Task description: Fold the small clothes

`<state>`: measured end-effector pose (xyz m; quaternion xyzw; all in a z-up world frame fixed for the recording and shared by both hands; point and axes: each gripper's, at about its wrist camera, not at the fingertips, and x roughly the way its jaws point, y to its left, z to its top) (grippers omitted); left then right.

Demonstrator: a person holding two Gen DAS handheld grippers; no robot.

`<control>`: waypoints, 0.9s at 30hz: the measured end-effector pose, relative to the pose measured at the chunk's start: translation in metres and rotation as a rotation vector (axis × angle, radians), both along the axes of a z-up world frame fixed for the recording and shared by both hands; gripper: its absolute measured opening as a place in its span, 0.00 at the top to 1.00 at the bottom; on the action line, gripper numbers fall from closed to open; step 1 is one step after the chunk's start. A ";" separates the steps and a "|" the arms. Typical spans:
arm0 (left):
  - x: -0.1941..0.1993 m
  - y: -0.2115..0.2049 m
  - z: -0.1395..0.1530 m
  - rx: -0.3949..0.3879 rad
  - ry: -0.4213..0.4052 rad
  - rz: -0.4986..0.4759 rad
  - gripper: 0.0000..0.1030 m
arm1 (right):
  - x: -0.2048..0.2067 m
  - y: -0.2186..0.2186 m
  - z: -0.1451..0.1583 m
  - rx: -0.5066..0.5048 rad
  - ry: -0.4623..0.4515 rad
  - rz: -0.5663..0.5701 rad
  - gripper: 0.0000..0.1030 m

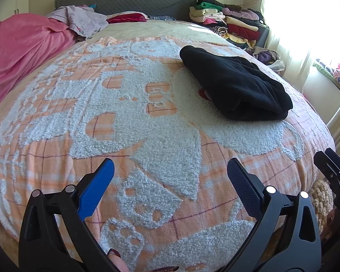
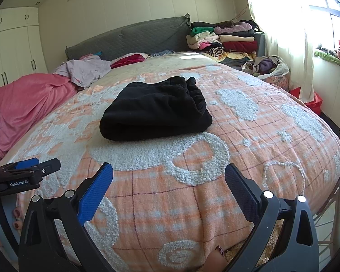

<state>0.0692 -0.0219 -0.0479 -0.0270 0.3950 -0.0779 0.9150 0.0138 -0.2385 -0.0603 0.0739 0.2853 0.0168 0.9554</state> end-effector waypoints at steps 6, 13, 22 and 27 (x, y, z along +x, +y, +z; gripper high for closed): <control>0.000 0.000 0.000 0.001 0.003 0.003 0.09 | 0.000 0.000 0.000 -0.001 0.000 -0.003 0.04; 0.000 0.000 0.000 0.002 0.003 0.002 0.09 | 0.000 -0.002 0.000 -0.001 0.003 -0.008 0.04; -0.002 -0.001 0.000 0.005 0.003 0.000 0.09 | -0.001 -0.003 0.000 -0.002 0.003 -0.010 0.04; -0.002 -0.001 0.000 0.007 0.004 0.000 0.09 | -0.001 -0.005 0.000 0.001 0.004 -0.018 0.04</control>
